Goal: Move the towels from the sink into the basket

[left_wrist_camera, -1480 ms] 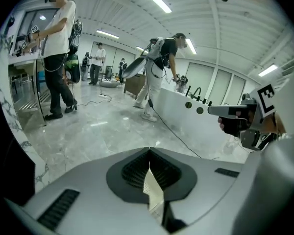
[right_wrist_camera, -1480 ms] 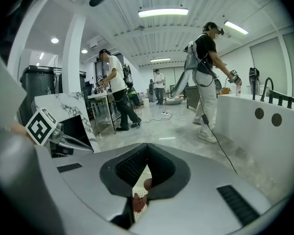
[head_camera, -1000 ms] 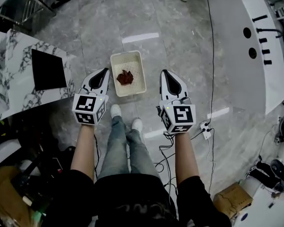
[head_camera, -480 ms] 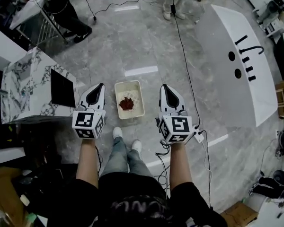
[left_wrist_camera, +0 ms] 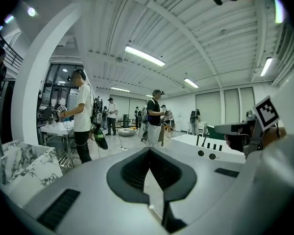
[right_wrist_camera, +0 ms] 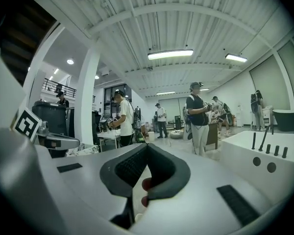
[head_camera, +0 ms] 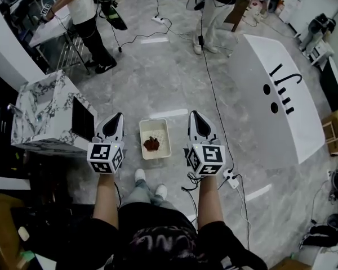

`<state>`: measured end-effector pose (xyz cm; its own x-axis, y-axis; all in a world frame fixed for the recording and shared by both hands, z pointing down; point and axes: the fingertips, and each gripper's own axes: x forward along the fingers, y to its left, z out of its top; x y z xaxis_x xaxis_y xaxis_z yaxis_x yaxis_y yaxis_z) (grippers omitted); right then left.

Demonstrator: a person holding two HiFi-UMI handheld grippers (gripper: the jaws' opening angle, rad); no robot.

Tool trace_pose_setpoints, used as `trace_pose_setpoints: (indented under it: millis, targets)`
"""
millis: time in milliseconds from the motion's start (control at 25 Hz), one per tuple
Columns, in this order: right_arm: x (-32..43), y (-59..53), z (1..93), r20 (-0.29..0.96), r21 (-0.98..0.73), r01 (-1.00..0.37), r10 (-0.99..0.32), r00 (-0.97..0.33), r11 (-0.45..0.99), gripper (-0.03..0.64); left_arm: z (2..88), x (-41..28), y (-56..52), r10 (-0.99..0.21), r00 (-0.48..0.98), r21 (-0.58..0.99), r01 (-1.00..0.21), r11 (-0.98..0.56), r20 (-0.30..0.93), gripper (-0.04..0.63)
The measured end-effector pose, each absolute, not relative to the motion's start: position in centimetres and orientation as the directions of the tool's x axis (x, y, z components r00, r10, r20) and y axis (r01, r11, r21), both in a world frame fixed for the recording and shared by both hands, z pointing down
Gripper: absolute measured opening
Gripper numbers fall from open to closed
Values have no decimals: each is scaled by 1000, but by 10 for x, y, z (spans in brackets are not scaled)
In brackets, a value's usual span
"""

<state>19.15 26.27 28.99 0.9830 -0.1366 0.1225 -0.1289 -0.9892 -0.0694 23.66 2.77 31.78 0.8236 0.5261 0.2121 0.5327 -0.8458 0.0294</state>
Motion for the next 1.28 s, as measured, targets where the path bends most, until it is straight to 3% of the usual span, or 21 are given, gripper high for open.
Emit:
trace_pose_setpoints:
  millis: [1280]
  targets:
    - [156,244,225,24,17,-122,-121,992,-992,14,233,204,-13,480,875,-38,483,-875,68,15]
